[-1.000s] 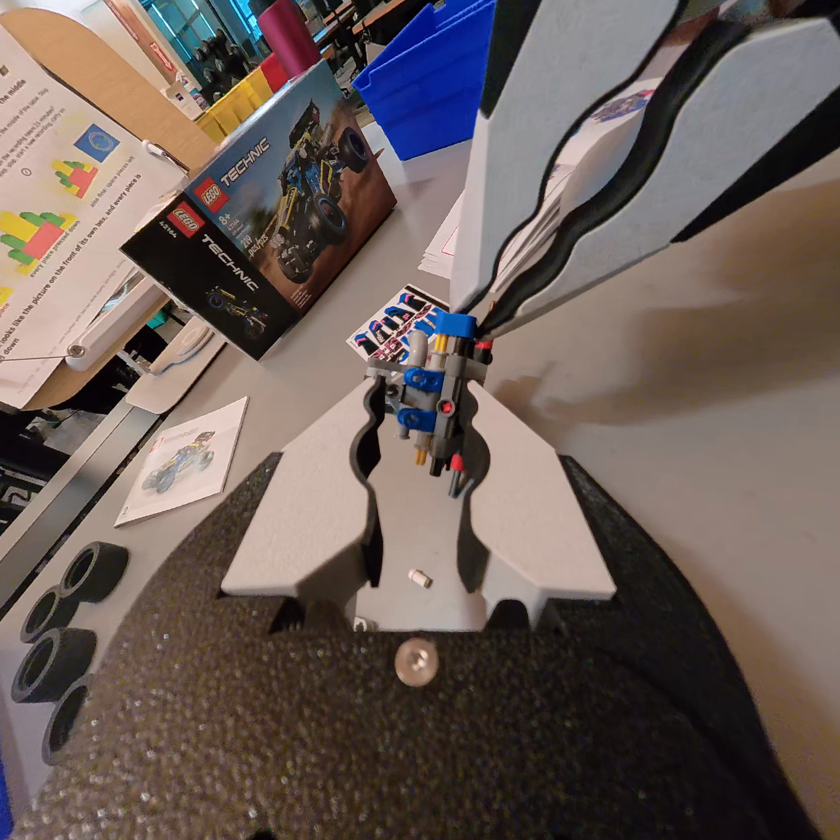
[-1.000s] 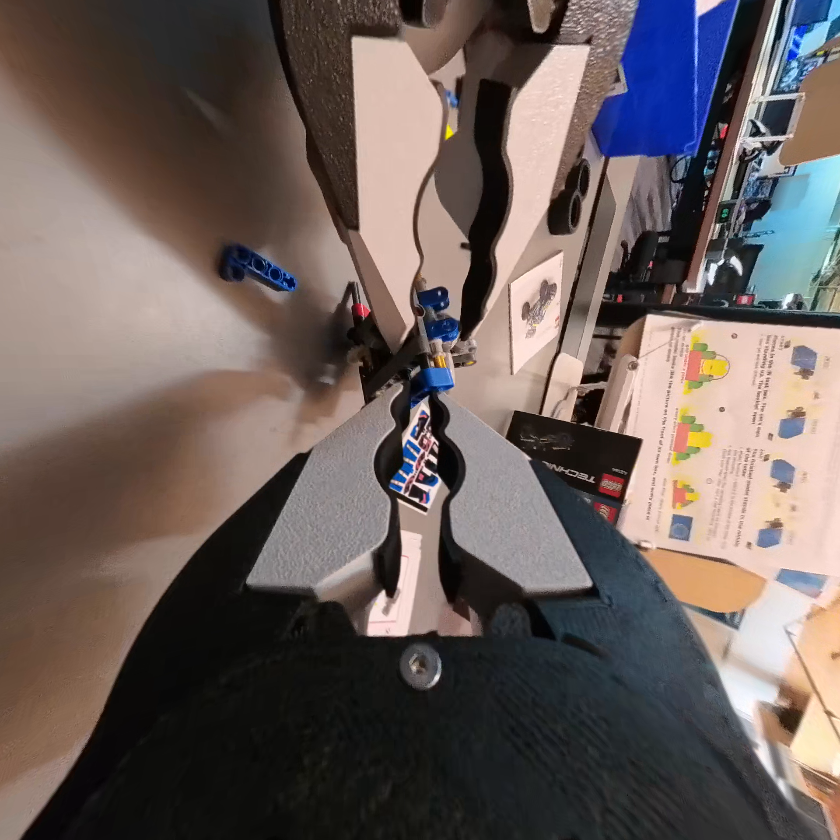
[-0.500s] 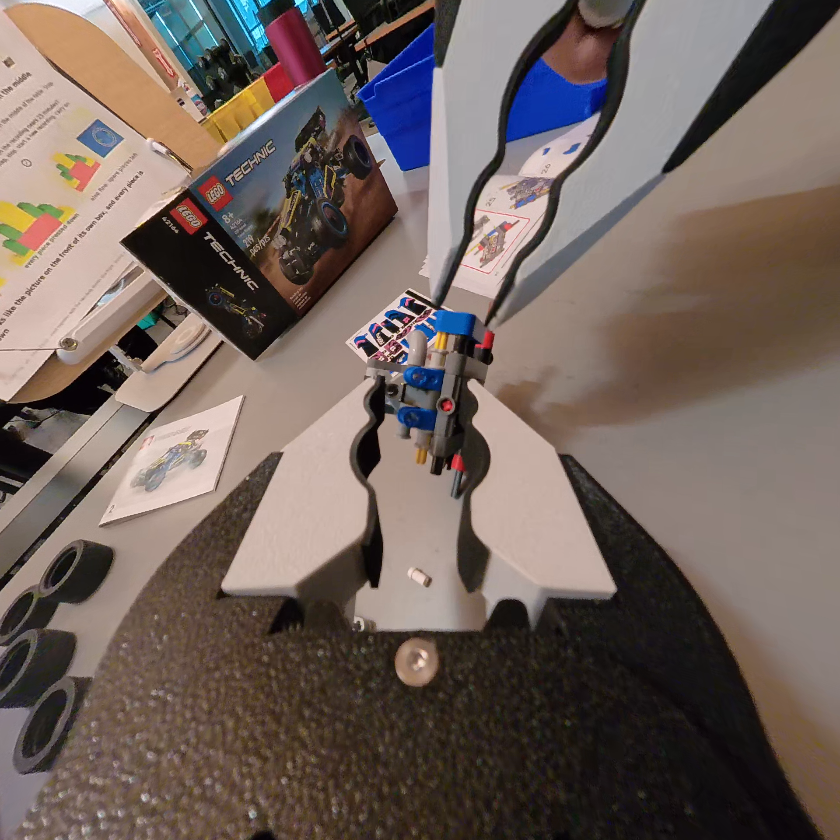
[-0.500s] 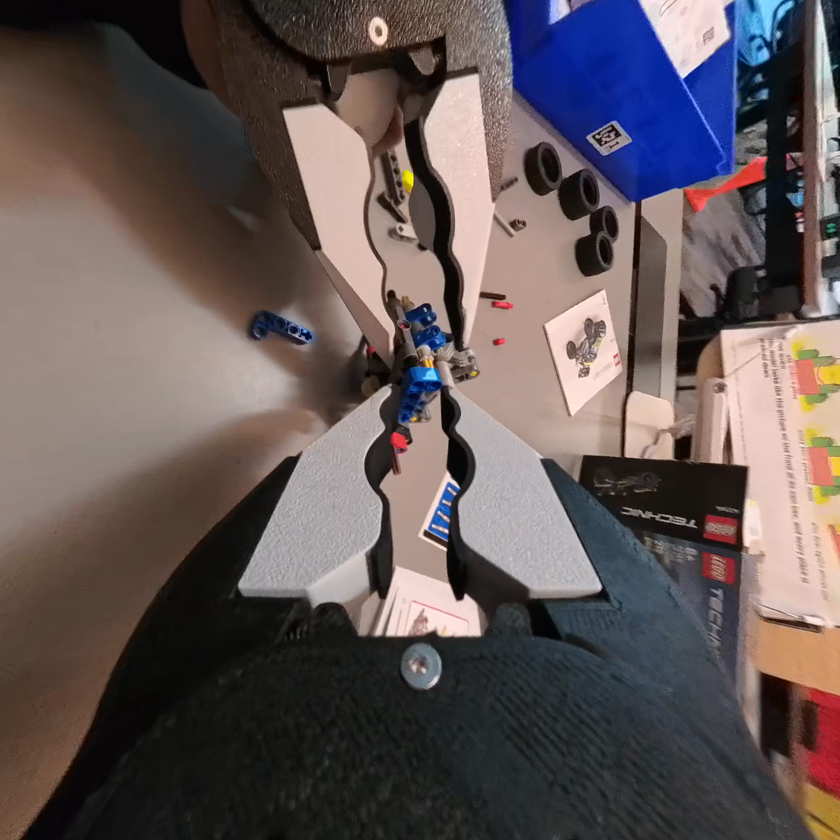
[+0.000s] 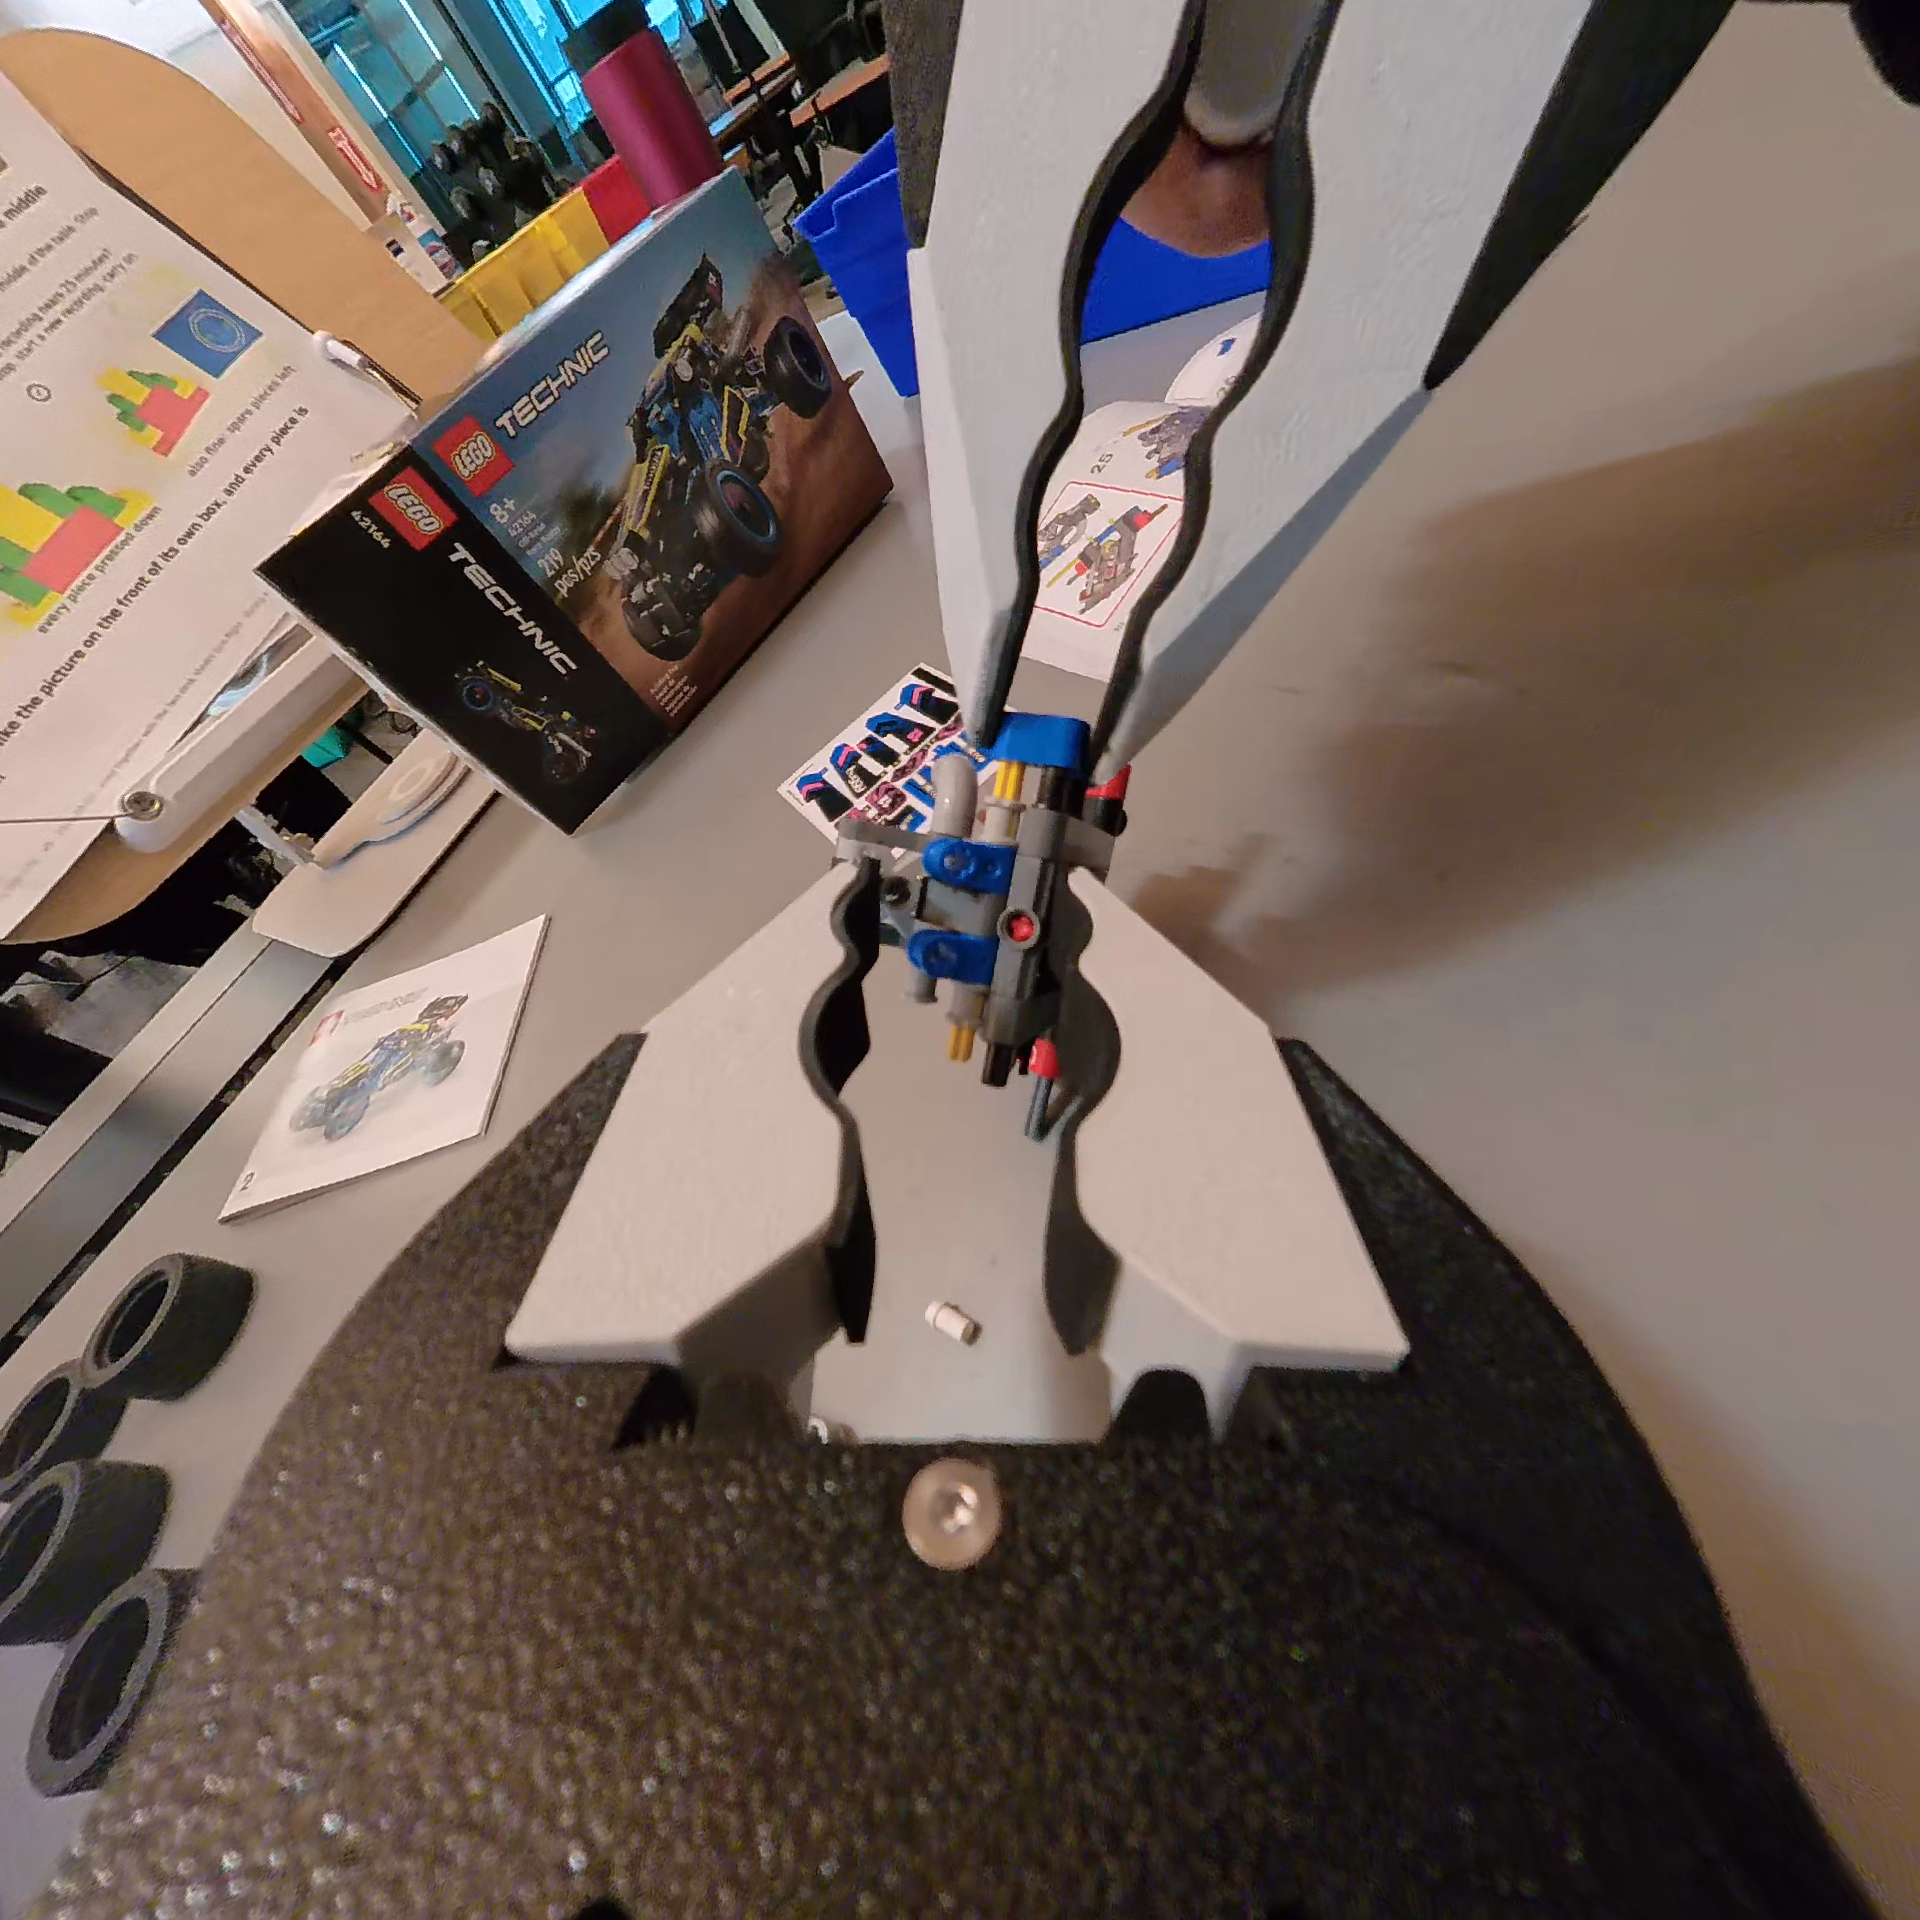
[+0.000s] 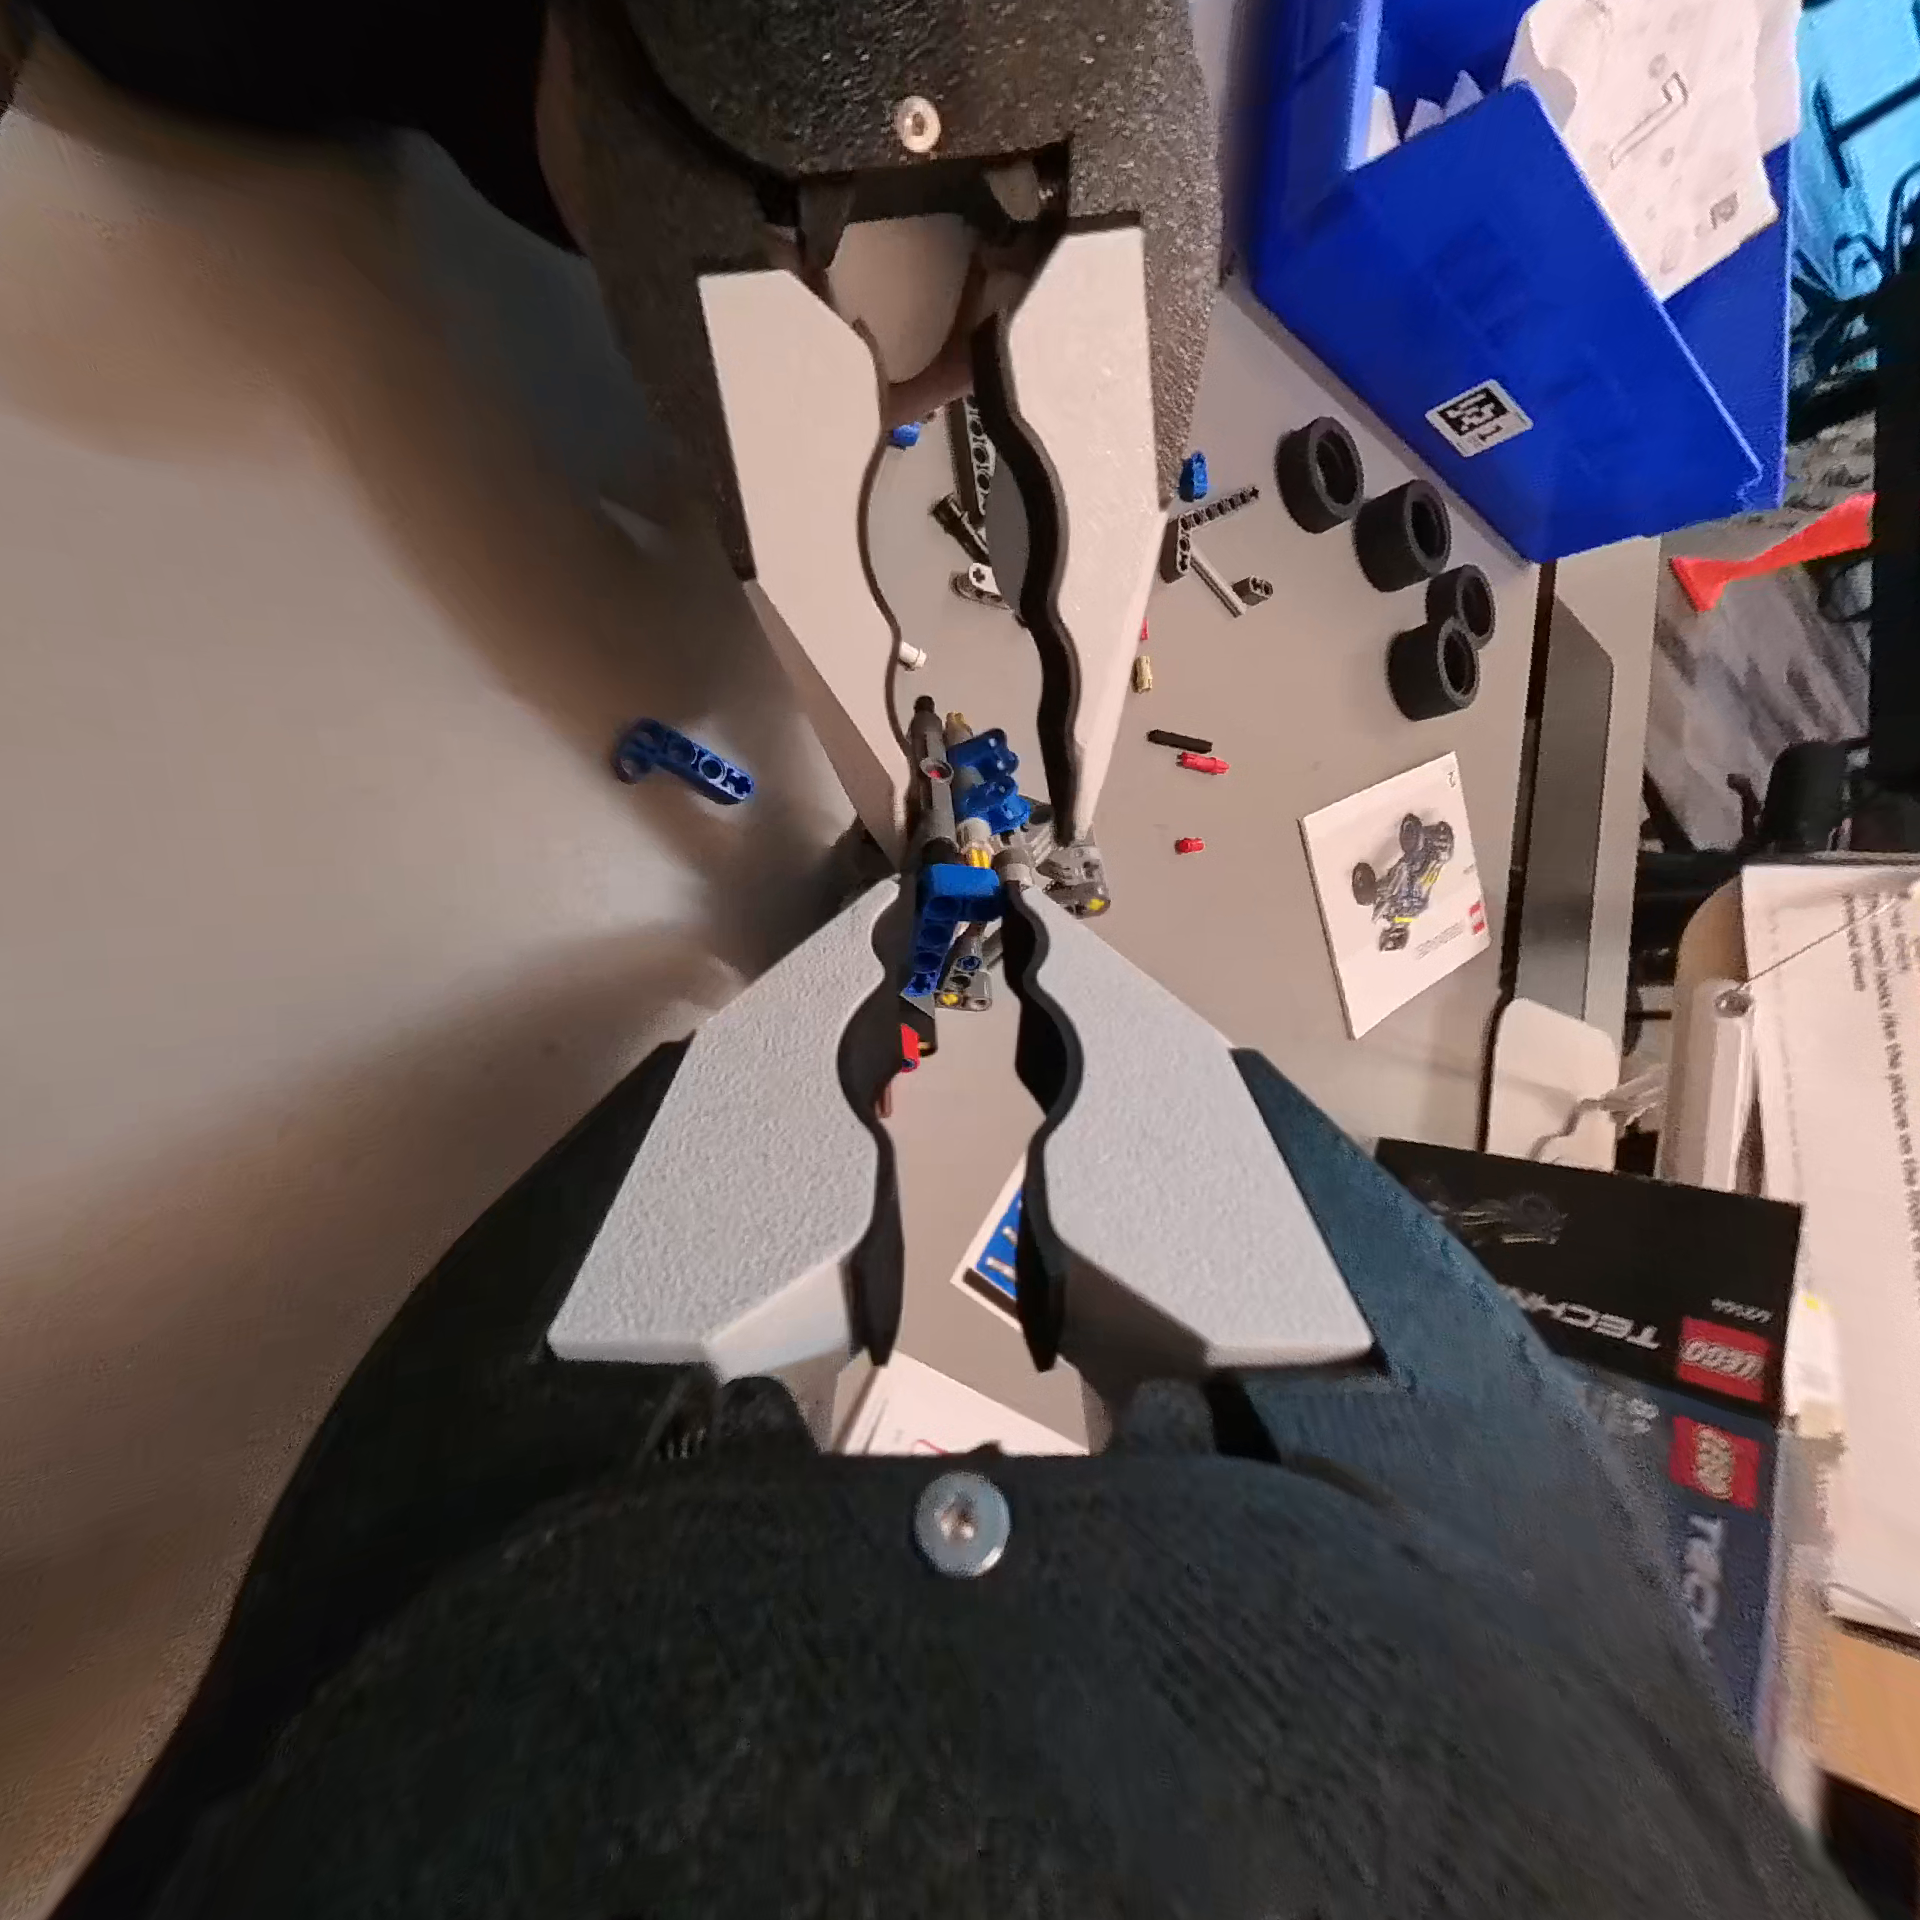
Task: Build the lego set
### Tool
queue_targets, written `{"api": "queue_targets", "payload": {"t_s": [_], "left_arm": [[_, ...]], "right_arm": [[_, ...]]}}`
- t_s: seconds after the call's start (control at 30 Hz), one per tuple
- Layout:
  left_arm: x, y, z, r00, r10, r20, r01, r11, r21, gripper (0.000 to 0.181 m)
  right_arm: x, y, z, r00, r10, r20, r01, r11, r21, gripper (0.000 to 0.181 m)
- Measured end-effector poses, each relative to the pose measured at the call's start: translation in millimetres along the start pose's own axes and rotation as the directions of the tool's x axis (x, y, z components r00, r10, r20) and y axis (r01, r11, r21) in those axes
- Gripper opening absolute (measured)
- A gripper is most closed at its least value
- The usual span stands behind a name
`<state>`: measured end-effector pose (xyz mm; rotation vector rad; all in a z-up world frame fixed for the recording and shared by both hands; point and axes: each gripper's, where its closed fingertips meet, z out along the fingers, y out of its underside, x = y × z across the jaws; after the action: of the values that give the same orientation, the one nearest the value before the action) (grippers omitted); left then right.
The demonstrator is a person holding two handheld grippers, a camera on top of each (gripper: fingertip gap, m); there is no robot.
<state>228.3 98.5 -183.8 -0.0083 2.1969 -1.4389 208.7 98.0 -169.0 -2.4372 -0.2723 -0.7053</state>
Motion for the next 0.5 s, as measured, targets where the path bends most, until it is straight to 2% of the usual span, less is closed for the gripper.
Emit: {"api": "queue_targets", "payload": {"t_s": [0.2,0.43,0.47,0.5], "left_arm": [[-2.8,1.0,-1.8,1.0,-0.015,0.006,0.015,1.0,0.002,0.03],[-5.2,2.6,-5.0,0.998,-0.056,-0.008,0.056,0.998,0.021,0.03],[-3.5,1.8,-5.1,0.997,-0.07,-0.027,0.071,0.997,0.029,0.03],[1.1,0.2,-3.8,0.995,-0.079,-0.056,0.081,0.996,0.036,0.03]], "right_arm": [[2.5,-2.3,1.4,0.971,-0.231,-0.063,0.225,0.969,-0.099,0.014],[4.3,-9.7,4.4,0.944,-0.312,-0.107,0.296,0.945,-0.14,0.013],[2.5,-12.6,5.9,0.939,-0.33,-0.097,0.317,0.939,-0.132,0.009],[-6.9,-22.5,10.3,0.948,-0.314,-0.053,0.31,0.948,-0.064,0.0]]}}
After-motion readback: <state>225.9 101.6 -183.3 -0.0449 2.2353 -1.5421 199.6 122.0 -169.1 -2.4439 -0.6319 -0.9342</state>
